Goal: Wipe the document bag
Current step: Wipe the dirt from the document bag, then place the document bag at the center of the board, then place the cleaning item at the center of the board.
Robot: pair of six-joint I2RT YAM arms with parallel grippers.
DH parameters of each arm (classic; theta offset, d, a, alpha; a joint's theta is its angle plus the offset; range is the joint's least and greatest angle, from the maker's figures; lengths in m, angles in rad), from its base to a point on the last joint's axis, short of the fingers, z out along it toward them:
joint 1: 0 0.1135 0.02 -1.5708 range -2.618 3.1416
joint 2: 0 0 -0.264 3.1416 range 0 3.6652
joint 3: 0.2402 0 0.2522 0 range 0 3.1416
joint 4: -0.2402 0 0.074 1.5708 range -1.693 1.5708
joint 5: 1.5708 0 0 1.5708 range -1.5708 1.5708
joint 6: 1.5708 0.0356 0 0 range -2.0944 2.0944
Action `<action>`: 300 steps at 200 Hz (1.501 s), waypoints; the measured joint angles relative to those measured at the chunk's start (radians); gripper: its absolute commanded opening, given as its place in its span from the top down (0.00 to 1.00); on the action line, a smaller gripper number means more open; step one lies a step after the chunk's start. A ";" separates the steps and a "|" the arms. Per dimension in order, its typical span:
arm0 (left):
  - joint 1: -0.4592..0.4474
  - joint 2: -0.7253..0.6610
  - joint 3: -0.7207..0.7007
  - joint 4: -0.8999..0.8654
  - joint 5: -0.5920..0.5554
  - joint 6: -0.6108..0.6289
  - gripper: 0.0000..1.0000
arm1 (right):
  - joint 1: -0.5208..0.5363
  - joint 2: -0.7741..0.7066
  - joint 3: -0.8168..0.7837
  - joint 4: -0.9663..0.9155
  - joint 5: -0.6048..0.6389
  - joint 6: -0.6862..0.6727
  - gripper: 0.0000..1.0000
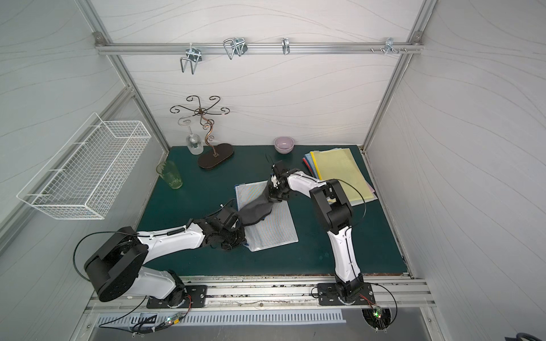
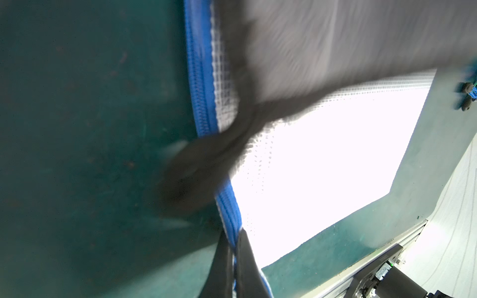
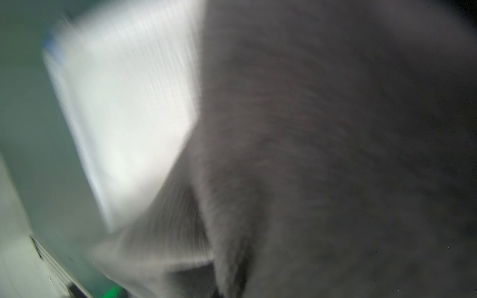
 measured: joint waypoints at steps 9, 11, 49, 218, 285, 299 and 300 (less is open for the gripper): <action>0.000 0.000 0.000 0.000 0.001 0.000 1.00 | 0.015 -0.080 -0.111 0.002 -0.011 0.009 1.00; 0.000 0.001 0.000 0.000 0.002 0.000 1.00 | 0.019 -0.105 -0.140 -0.002 -0.011 0.010 1.00; 0.000 0.002 0.000 0.002 0.005 0.000 1.00 | 0.051 -0.470 -0.486 -0.093 -0.006 0.048 1.00; 0.112 -0.119 0.062 -0.108 -0.037 0.100 0.88 | -0.244 -0.894 -0.740 -0.277 0.107 0.135 0.01; -0.032 -0.243 0.251 -0.176 -0.083 0.161 0.55 | -0.245 -1.007 -0.704 -0.359 0.103 0.118 0.01; -0.044 -0.222 0.253 -0.174 -0.074 0.164 0.53 | -0.245 -1.026 -0.703 -0.370 0.103 0.118 0.01; -0.045 -0.220 0.253 -0.174 -0.074 0.164 0.52 | -0.245 -1.027 -0.703 -0.371 0.103 0.118 0.01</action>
